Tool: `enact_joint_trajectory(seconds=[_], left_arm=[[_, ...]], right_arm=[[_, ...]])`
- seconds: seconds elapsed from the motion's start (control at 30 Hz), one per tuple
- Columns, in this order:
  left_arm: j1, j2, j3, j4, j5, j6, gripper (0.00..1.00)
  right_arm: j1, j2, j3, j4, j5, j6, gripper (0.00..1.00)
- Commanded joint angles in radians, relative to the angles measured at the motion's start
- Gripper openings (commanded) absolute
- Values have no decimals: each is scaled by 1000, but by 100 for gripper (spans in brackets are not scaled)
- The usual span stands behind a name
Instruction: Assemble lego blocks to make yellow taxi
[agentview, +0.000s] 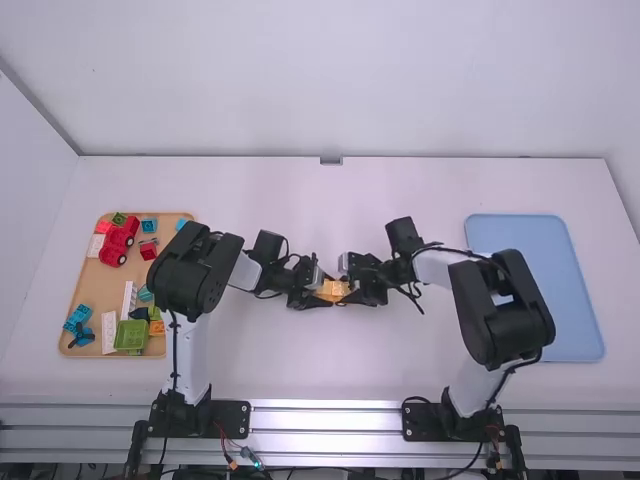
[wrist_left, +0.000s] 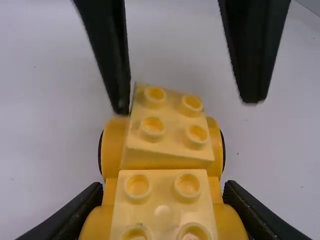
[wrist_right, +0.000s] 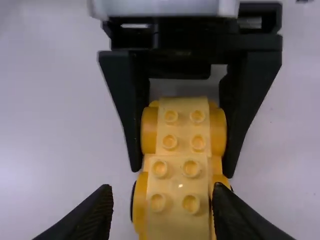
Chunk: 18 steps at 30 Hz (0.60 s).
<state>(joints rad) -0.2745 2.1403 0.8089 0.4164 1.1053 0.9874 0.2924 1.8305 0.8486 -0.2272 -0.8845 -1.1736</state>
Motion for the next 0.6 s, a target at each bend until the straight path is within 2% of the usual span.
enact_joint_trajectory(seconds=[0.0,0.03,0.1,0.2,0.3,0.37,0.57], left_arm=[[4,9,-5,-16,-52,-22,39],[4,9,-5,-16,-52,-22,39],[4,9,-4,-16,-51,-22,38],[4,9,-5,-16,-51,-22,38],[4,9,-5,-16,-51,-22,38],[4,9,-5,-16,-51,-22,37],[4,8,-5,-16,-51,-22,36]], right_arm=[[-26,-64,3,-10,-94,-66,44],[-31,-68,3,-4,-94,-60,28],[-30,-62,3,13,-84,-39,14],[-12,-52,2,33,-49,-7,12],[21,-34,1,76,22,65,1],[49,-16,1,100,98,123,0],[79,11,1,85,181,160,0]])
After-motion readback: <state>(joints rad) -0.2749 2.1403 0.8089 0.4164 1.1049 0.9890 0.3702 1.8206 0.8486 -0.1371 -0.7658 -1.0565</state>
